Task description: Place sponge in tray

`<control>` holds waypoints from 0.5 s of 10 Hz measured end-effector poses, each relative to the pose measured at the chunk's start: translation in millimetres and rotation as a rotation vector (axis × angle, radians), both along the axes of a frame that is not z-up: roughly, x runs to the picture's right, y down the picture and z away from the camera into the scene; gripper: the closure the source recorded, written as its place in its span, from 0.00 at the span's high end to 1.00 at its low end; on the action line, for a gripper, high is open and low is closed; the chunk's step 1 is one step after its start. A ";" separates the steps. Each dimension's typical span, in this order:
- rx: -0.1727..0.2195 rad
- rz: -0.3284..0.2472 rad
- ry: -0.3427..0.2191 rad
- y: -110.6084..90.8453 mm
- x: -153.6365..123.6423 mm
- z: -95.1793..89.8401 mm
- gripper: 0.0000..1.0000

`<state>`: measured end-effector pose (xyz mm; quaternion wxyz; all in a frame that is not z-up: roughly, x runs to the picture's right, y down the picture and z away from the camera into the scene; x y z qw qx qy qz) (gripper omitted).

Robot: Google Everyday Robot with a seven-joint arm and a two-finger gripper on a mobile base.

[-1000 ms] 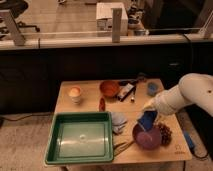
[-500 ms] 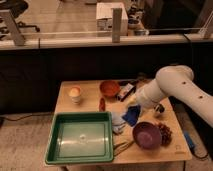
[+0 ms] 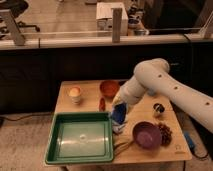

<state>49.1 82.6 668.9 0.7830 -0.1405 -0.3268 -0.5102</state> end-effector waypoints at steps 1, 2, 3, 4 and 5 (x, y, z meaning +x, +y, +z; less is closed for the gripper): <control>-0.008 -0.031 -0.009 2.7 -11.8 3.0 0.00; -0.016 -0.052 -0.012 6.4 -19.8 6.1 0.00; -0.025 -0.070 -0.015 11.3 -28.1 9.6 0.00; -0.035 -0.086 -0.017 17.0 -36.9 13.7 0.00; -0.044 -0.098 -0.017 22.3 -44.0 18.4 0.00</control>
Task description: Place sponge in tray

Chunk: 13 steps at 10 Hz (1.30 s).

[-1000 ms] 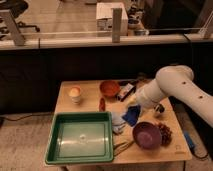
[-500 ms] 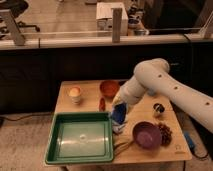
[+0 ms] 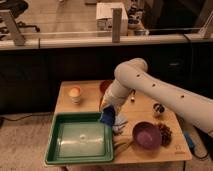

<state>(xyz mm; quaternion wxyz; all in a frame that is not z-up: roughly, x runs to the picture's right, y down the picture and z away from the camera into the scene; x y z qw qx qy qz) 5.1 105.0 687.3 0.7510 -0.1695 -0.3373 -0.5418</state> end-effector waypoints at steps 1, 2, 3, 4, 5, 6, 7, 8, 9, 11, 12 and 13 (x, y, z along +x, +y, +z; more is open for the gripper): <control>-0.013 -0.013 0.006 7.0 -6.3 7.4 0.00; -0.026 -0.021 0.015 13.2 -11.0 14.7 0.00; -0.036 -0.028 0.019 18.5 -15.0 20.4 0.00; -0.048 -0.029 0.024 22.7 -18.6 24.7 0.00; -0.058 -0.030 0.028 26.6 -20.7 27.7 0.00; -0.065 -0.032 0.032 30.0 -23.1 30.5 0.00; -0.076 -0.035 0.034 34.9 -27.8 34.4 0.00; -0.086 -0.040 0.033 39.5 -33.6 37.7 0.00; -0.094 -0.043 0.032 43.0 -37.3 40.1 0.00; -0.114 -0.065 0.016 53.7 -57.2 43.0 0.00; -0.119 -0.070 0.009 57.2 -62.9 42.3 0.00; -0.126 -0.078 0.002 63.2 -69.4 41.6 0.00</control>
